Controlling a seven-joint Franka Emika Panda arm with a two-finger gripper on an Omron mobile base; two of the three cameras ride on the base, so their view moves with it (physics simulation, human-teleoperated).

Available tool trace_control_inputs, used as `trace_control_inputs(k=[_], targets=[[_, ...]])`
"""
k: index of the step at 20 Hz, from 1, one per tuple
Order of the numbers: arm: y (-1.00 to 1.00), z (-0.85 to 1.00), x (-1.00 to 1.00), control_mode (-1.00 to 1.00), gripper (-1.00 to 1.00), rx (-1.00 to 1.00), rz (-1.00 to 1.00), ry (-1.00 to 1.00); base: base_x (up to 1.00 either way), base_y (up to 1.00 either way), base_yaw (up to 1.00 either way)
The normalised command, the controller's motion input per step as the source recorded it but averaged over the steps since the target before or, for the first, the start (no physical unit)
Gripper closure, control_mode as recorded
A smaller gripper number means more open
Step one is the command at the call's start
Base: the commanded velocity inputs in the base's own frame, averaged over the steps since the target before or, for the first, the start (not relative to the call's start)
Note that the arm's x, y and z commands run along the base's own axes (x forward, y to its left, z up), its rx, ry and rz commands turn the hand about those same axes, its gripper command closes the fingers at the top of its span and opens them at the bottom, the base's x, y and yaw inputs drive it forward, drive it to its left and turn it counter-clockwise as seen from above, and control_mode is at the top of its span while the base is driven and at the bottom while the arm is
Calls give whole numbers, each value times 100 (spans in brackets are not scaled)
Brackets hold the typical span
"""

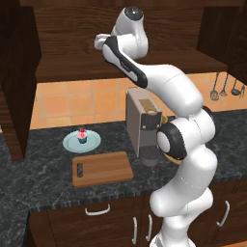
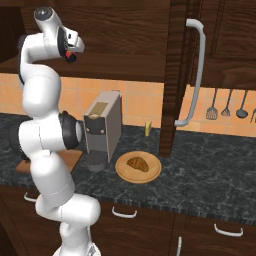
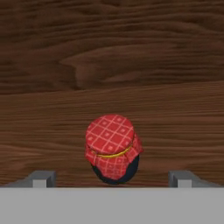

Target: From the different types of pastries on the counter, select a croissant and place it on the cutting board. Then retrieve a jar of jam from the cabinet and place it alongside the croissant on the cutting board.

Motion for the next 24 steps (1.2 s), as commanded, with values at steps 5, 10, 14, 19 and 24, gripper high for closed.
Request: trace_control_inputs(k=[5,10,14,19,24], targets=[[2,-17,18,-100,-100,-2,0,5,0,0,0],[0,0,18,-100,-100,0,0,0,0,0,0],[0,3,38,-100,-100,0,0,0,0,0,0],[2,0,3,-100,-100,0,0,0,0,0,0],[0,-4,0,-100,-100,0,0,7,0,0,0]])
